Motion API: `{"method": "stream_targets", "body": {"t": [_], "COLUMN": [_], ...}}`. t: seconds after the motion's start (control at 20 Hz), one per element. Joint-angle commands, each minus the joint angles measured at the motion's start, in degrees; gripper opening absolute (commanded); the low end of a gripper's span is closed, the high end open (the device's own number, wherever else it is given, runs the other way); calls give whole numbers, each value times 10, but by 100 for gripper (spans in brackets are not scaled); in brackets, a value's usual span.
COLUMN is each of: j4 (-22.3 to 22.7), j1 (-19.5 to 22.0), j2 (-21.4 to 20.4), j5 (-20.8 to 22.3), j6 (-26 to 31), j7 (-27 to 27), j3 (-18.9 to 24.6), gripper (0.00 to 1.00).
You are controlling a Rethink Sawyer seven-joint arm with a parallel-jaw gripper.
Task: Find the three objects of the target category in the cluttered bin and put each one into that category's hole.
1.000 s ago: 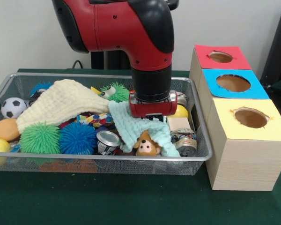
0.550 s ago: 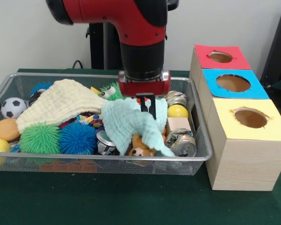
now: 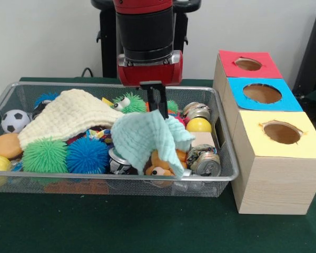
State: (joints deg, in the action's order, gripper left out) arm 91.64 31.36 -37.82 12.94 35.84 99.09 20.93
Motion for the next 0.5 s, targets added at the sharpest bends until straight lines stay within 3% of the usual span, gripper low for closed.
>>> {"method": "stream_targets", "body": {"t": [0.05, 0.5], "j4": [22, 5], "j1": [31, 79], "j2": [14, 40], "j5": [-8, 8], "j6": [48, 76], "j7": [-65, -106], "j3": [66, 100], "gripper": [0, 0]}}
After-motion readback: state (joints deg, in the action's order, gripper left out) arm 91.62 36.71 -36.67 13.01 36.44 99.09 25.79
